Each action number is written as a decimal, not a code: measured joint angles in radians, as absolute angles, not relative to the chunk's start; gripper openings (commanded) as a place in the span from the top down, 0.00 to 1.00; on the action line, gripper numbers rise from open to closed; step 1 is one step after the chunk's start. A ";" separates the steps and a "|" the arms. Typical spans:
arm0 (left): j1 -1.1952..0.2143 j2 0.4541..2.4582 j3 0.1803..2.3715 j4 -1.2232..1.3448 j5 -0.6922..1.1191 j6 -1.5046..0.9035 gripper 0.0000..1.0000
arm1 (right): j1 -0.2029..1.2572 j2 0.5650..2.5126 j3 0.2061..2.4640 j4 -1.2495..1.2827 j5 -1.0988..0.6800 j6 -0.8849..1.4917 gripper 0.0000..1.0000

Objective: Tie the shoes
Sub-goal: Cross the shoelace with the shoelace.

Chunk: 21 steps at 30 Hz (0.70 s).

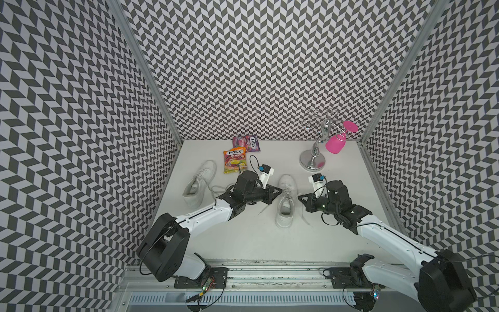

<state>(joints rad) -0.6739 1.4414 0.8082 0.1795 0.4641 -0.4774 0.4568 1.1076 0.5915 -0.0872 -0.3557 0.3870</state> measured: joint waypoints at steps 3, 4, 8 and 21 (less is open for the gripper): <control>-0.684 1.441 0.790 0.176 0.459 -0.482 1.00 | 0.426 1.110 0.612 -0.115 -0.362 0.396 1.00; -0.688 1.441 0.787 0.176 0.458 -0.484 1.00 | 0.410 1.113 0.623 -0.126 -0.360 0.402 1.00; -0.695 1.441 0.786 0.177 0.456 -0.485 1.00 | 0.362 1.131 0.656 -0.147 -0.344 0.419 1.00; -0.716 1.437 0.689 0.178 0.410 -0.496 1.00 | 0.342 1.182 0.682 -0.154 -0.322 0.469 1.00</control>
<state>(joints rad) -0.7158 1.4372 0.6888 0.1780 0.4099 -0.4965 0.3416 1.1824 0.6819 -0.1535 -0.3218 0.4690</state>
